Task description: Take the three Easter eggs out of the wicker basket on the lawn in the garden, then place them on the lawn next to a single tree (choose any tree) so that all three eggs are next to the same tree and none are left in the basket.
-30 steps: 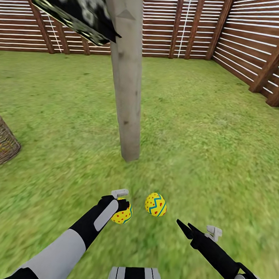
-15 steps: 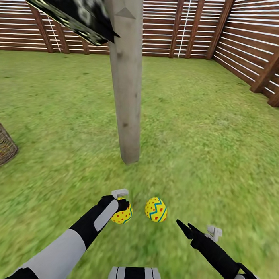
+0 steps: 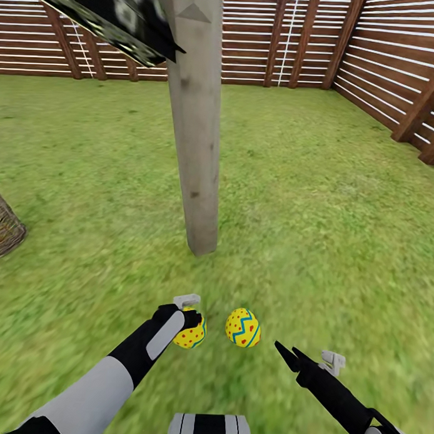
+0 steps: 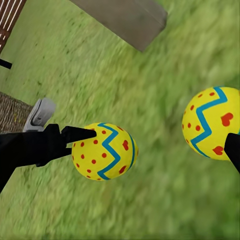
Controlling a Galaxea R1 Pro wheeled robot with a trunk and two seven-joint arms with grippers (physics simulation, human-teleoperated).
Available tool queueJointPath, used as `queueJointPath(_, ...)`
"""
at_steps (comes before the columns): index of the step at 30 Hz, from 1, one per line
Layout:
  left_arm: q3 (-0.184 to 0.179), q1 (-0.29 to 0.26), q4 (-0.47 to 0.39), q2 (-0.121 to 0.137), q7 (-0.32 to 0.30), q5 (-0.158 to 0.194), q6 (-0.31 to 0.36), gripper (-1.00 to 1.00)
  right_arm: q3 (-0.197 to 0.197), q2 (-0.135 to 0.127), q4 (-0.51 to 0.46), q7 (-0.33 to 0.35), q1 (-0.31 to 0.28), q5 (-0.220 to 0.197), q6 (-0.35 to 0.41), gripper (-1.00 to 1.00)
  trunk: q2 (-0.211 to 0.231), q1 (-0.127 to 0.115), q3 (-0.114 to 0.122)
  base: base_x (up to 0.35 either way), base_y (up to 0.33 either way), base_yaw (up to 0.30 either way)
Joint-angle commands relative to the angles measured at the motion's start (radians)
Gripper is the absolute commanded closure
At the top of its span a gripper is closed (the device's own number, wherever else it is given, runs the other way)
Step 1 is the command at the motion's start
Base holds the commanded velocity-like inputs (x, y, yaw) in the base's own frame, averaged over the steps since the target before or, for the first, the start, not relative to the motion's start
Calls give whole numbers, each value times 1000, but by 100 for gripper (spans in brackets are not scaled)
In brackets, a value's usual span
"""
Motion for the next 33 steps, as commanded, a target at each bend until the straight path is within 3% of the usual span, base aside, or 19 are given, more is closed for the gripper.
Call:
queueJointPath(1, -5, -1, -1, 1, 10, 10, 0, 100, -2, 1, -1, 1, 0, -6, 7, -100, 0, 0, -1, 0, 0, 0)
queueJointPath(11, -28, 0, -8, 2, 10, 10, -2, 100, -2, 1, -1, 1, 0, -6, 8, -100, -2, 4, -35, 0, 0, 0)
queueJointPath(18, -30, 2, -21, 3, 10, 10, -2, 100, -2, 1, -1, 1, 0, -6, 7, -100, -3, 4, -39, 0, 0, 0)
queueJointPath(33, -30, 2, -22, 3, 10, 10, -2, 100, -2, 1, -1, 1, 0, -6, 8, -100, -6, 10, -90, 0, 0, 0)
